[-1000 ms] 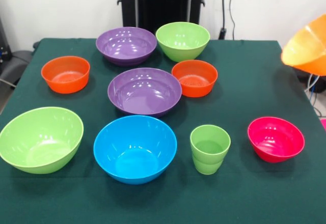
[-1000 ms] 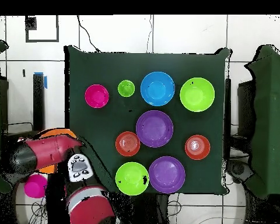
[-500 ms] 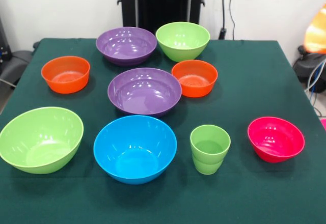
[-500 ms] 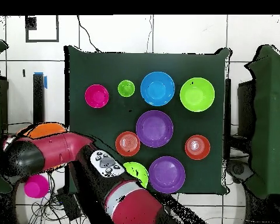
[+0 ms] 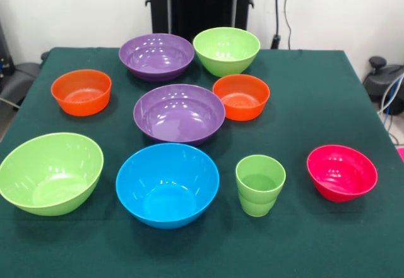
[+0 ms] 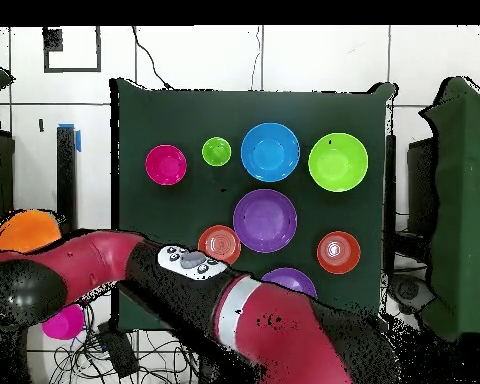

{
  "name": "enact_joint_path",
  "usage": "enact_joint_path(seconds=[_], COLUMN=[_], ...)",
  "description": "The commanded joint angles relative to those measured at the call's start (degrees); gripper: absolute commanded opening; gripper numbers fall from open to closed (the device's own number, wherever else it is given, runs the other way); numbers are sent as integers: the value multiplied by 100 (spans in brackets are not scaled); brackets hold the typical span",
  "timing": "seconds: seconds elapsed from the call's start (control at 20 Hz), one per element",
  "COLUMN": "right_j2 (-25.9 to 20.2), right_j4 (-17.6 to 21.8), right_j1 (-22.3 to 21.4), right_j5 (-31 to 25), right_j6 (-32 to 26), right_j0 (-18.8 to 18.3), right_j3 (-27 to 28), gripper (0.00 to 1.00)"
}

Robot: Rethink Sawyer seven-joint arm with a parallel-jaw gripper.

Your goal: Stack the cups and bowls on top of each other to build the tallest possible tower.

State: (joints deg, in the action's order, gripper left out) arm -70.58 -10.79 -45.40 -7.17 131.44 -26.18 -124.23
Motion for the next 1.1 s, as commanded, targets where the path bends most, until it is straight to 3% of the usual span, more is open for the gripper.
enact_joint_path(seconds=[0.05, 0.25, 0.6, 0.9, 1.1], right_j2=[-1656, -1604, -1081, -1045, -1076], right_j4=[93, 642, 1225, 1706, 1902], right_j1=[1010, 1943, 2359, 2979, 3166], right_j5=[530, 927, 142, -433, -688], right_j6=[1064, 602, -116, -553, -604], right_j0=[-411, -590, -1215, -1616, -1815], right_j3=[-494, -646, -1002, -994, -1024], gripper=[0, 0, 0, 0, 0])
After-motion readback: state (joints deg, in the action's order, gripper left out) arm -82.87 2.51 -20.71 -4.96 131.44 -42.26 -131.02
